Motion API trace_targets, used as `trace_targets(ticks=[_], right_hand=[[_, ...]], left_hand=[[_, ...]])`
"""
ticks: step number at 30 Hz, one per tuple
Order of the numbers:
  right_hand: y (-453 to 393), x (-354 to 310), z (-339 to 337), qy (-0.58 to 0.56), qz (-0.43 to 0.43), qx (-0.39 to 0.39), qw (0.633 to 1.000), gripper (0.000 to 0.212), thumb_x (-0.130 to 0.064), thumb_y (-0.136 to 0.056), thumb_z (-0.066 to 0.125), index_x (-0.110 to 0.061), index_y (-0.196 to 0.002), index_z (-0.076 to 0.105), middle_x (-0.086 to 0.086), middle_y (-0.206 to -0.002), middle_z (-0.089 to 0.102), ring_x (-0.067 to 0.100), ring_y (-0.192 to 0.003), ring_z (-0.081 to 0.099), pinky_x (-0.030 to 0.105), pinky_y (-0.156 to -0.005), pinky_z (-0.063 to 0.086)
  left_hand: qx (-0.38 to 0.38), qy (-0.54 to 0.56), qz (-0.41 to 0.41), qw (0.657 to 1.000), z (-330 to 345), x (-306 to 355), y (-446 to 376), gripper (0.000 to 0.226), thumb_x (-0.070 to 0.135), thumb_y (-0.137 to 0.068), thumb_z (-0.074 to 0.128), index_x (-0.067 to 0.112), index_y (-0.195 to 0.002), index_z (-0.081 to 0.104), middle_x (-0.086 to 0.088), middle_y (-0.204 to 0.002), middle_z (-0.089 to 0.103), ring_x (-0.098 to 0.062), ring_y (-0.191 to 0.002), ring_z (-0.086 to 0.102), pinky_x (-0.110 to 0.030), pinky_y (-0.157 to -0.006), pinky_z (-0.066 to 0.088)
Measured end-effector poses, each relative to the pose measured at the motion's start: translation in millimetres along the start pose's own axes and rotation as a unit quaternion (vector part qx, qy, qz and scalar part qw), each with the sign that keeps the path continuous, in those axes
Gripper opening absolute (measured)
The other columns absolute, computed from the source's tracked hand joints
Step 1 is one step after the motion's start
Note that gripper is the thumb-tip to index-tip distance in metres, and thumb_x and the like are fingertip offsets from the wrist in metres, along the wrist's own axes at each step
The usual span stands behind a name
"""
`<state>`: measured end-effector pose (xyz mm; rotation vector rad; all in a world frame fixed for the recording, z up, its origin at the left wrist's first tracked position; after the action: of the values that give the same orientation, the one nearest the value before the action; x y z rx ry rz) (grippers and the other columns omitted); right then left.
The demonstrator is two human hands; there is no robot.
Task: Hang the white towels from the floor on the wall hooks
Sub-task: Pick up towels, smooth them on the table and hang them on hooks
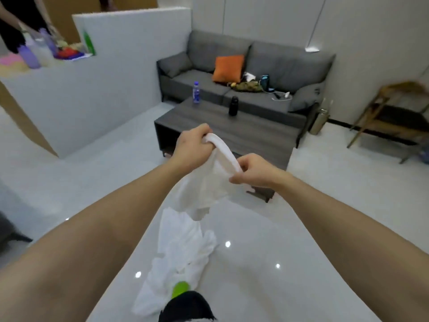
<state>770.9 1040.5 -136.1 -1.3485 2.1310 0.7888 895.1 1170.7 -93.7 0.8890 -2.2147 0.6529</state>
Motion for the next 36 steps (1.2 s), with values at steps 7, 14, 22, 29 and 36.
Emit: trace_targets(ticks=[7, 14, 22, 29, 36], right_hand=[[28, 75, -113, -0.068, 0.101, 0.197, 0.973, 0.010, -0.022, -0.091, 0.064, -0.018, -0.096, 0.072, 0.002, -0.098, 0.069, 0.016, -0.089, 0.064, 0.034, -0.081, 0.055], [-4, 66, -223, -0.159, 0.040, 0.365, 0.917, 0.012, -0.014, -0.089, 0.063, -0.007, -0.084, 0.071, 0.011, -0.082, 0.067, 0.023, -0.077, 0.061, 0.043, -0.070, 0.055], [-49, 130, -308, -0.162, 0.069, 0.396, 0.901, 0.026, -0.038, -0.087, 0.071, -0.013, -0.094, 0.067, 0.002, -0.088, 0.067, 0.019, -0.083, 0.063, 0.035, -0.072, 0.053], [-88, 229, -349, -0.139, 0.215, 0.299, 0.919, 0.009, -0.020, -0.092, 0.063, -0.020, -0.096, 0.071, 0.002, -0.097, 0.071, 0.019, -0.091, 0.068, 0.038, -0.082, 0.059], [-99, 325, -418, -0.177, 0.250, 0.433, 0.848, 0.022, -0.020, -0.083, 0.058, -0.009, -0.079, 0.077, 0.017, -0.091, 0.071, 0.019, -0.075, 0.061, 0.034, -0.067, 0.051]], left_hand=[[-0.028, 0.076, 0.080, 0.993, 35, 95, -87, 0.017, 0.015, -0.090, 0.052, 0.026, -0.098, 0.061, 0.008, -0.089, 0.058, -0.010, -0.086, 0.055, -0.028, -0.066, 0.047], [-0.329, 0.031, 0.139, 0.933, 140, 149, -144, 0.057, 0.028, -0.078, 0.079, 0.030, -0.130, 0.055, 0.009, -0.119, 0.063, -0.011, -0.108, 0.061, -0.035, -0.093, 0.052], [-0.299, 0.126, 0.129, 0.937, 223, 227, -251, 0.030, 0.031, -0.076, 0.074, 0.018, -0.103, 0.067, -0.006, -0.101, 0.069, -0.021, -0.091, 0.068, -0.045, -0.081, 0.060], [-0.303, 0.085, 0.188, 0.930, 291, 286, -350, 0.034, 0.031, -0.071, 0.082, 0.017, -0.099, 0.069, -0.005, -0.092, 0.070, -0.020, -0.086, 0.069, -0.039, -0.074, 0.061], [-0.284, 0.058, 0.206, 0.935, 381, 329, -403, 0.036, 0.035, -0.073, 0.081, 0.019, -0.103, 0.070, -0.002, -0.093, 0.066, -0.018, -0.088, 0.065, -0.028, -0.065, 0.054]])
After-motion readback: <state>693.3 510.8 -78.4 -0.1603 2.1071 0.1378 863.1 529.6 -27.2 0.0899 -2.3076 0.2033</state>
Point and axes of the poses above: each hand's wrist, its own y-axis away from the middle knuckle, its own z-axis out of the palm, x = y × z, the point moved 5 cm from there along -y, towards the middle knuckle
